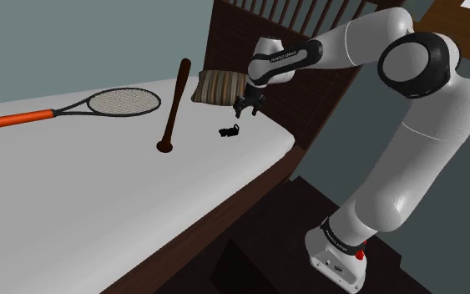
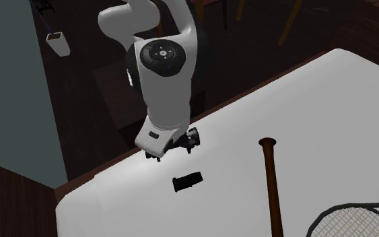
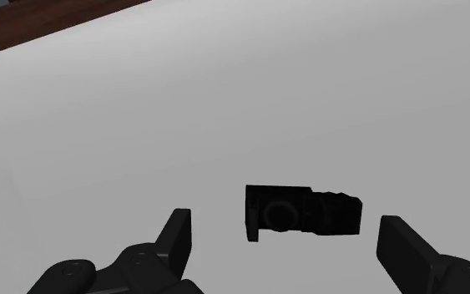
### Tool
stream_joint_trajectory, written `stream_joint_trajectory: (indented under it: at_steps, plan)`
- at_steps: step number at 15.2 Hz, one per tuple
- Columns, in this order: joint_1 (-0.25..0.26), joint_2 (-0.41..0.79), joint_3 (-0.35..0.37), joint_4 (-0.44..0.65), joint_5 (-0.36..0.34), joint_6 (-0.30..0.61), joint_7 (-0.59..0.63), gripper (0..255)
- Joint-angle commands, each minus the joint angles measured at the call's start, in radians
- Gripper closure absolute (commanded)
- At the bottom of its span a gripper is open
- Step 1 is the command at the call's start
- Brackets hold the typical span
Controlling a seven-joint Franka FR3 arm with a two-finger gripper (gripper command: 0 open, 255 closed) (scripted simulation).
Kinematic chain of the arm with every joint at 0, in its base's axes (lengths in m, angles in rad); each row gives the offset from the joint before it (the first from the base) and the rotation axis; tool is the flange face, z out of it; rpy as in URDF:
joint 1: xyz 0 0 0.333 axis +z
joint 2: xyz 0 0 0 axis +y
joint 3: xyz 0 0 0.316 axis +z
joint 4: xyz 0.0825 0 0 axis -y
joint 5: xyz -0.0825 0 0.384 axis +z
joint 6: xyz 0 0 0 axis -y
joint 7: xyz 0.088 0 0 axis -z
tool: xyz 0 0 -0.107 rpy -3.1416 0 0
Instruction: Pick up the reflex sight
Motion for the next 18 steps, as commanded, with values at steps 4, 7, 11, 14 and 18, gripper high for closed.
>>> stream_joint_trajectory:
  at_steps: [4,7,11,14,18]
  plan:
    - [-0.021,0.193,-0.004,0.156,0.017,0.033,-0.018,0]
    - [-0.029,0.261,-0.003,0.211,0.023,0.046,-0.023,0]
    - [-0.031,0.294,0.0,0.204,0.027,0.086,-0.024,0]
    - [-0.033,0.317,0.002,0.2,0.03,0.112,-0.025,0]
    - [-0.032,0.316,0.002,0.2,0.03,0.111,-0.024,255]
